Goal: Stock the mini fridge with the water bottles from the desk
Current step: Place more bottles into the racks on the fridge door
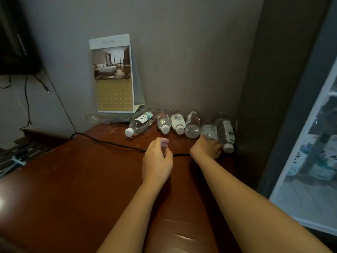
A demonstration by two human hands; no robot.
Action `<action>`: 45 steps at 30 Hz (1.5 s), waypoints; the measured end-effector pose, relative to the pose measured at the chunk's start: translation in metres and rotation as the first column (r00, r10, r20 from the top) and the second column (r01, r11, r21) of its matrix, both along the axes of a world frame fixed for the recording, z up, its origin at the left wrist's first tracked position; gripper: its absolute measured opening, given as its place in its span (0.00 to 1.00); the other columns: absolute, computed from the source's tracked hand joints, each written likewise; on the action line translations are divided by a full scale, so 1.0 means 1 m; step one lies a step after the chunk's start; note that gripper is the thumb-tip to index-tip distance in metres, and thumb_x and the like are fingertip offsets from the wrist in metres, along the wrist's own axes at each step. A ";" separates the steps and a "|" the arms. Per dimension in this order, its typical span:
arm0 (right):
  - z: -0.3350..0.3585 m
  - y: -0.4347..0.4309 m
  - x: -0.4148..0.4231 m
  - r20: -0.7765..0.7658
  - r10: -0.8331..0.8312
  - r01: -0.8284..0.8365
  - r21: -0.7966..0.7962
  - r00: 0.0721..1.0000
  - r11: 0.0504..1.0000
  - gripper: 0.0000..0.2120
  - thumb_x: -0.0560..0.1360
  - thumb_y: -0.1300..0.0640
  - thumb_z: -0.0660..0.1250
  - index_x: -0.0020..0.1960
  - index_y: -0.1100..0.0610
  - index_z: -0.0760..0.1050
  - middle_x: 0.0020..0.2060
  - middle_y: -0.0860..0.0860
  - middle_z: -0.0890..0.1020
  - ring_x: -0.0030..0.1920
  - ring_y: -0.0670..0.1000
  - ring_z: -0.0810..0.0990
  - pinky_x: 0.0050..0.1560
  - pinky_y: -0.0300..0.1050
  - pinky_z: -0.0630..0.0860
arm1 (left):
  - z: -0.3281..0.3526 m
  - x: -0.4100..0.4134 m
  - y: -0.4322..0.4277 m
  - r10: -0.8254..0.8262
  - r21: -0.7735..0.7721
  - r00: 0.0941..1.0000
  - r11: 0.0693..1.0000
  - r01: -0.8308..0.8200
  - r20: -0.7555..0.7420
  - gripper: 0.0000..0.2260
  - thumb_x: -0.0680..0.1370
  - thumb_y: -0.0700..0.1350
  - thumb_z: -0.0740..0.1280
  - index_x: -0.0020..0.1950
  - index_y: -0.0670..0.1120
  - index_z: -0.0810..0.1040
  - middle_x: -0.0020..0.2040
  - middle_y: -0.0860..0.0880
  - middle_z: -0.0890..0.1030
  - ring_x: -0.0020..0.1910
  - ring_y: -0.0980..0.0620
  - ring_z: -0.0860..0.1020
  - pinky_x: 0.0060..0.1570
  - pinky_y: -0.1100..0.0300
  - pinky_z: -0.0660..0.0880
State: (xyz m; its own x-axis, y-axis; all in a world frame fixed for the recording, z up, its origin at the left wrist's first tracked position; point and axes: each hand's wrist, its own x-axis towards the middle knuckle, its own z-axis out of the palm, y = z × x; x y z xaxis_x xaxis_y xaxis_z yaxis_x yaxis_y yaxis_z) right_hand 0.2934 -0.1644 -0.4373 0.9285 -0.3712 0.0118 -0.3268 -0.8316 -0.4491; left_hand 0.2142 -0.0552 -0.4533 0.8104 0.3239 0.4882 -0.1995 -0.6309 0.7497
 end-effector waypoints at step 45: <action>0.042 -0.062 -0.210 0.345 0.557 -0.650 0.283 0.755 0.705 0.39 0.74 0.57 0.67 0.77 0.50 0.47 0.68 0.54 0.67 0.64 0.52 0.72 0.63 0.46 0.70 | 0.031 -0.103 -0.017 -0.602 -0.403 0.786 0.760 0.510 -0.141 0.13 0.72 0.34 0.70 0.51 0.50 0.79 0.47 0.50 0.84 0.49 0.53 0.82 0.46 0.62 0.77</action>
State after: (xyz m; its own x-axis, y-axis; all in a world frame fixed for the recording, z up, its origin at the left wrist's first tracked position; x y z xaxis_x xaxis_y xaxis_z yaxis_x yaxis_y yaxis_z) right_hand 0.0835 -0.2262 -0.3957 0.9415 0.2504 0.2256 0.3318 -0.5719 -0.7502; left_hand 0.1108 -0.0722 -0.4227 0.9728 -0.1222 0.1969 -0.2165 -0.1762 0.9602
